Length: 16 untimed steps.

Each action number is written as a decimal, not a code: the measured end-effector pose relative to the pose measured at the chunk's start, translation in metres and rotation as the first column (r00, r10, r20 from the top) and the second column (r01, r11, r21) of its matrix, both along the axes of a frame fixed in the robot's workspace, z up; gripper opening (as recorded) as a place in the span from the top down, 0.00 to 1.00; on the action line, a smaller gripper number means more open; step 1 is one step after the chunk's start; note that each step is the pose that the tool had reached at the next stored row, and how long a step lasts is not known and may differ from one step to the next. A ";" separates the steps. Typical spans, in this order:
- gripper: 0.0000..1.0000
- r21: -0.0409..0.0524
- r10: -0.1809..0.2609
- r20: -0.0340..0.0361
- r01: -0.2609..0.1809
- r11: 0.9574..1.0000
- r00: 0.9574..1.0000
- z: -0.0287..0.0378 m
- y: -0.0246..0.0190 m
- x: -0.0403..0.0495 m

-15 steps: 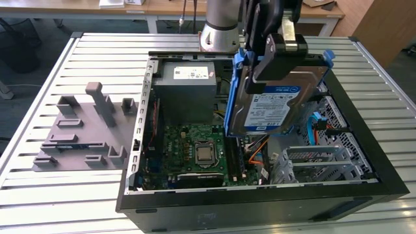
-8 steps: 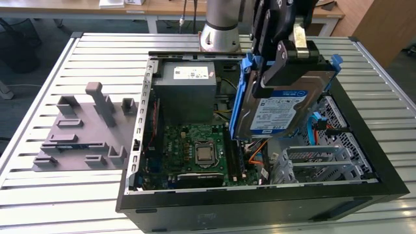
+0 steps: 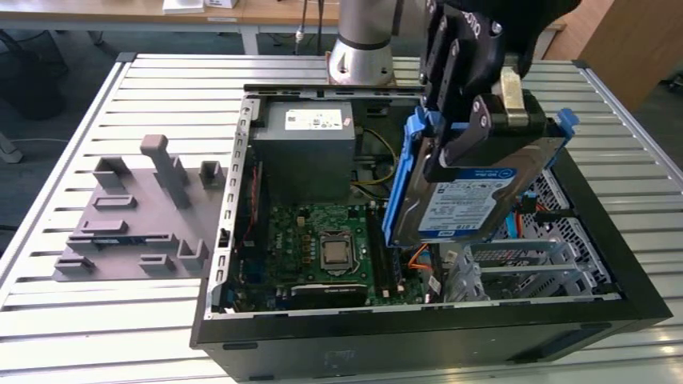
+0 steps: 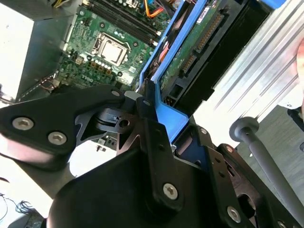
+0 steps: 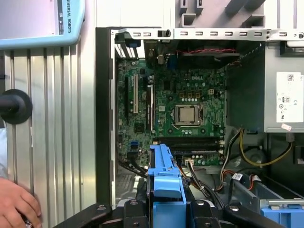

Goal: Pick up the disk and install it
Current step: 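Insert the disk into the insertion slot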

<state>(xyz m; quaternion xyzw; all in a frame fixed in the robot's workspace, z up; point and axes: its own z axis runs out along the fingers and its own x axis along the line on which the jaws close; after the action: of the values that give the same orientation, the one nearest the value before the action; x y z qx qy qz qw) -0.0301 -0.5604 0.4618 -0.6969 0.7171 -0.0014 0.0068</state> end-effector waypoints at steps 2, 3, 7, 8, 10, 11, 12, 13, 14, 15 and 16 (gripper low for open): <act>0.64 0.000 0.000 0.000 0.000 1.000 1.000 -0.0012 -0.0019 0.0050; 0.64 0.000 0.000 0.000 0.000 1.000 1.000 -0.0017 -0.0025 0.0079; 0.64 0.000 0.000 0.000 0.000 1.000 1.000 -0.0033 -0.0035 0.0204; 0.64 0.000 0.000 0.000 0.000 1.000 1.000 -0.0038 -0.0036 0.0233; 0.64 0.000 0.000 0.000 0.000 1.000 1.000 -0.0046 -0.0040 0.0290; 0.64 0.000 0.000 0.000 0.000 1.000 1.000 -0.0049 -0.0044 0.0313; 0.64 0.000 0.000 0.000 0.000 1.000 1.000 -0.0049 -0.0047 0.0325; 0.64 0.000 0.000 0.000 0.000 1.000 1.000 -0.0049 -0.0048 0.0329; 0.64 0.000 0.000 0.000 0.000 1.000 1.000 -0.0050 -0.0048 0.0329; 0.64 0.000 0.000 0.000 0.000 1.000 1.000 -0.0049 -0.0048 0.0329; 0.64 0.000 0.000 0.000 0.000 1.000 1.000 -0.0049 -0.0048 0.0329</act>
<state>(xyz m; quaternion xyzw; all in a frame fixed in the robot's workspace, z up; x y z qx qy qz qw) 0.0027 -0.5653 0.4569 -0.6969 0.7172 -0.0016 0.0066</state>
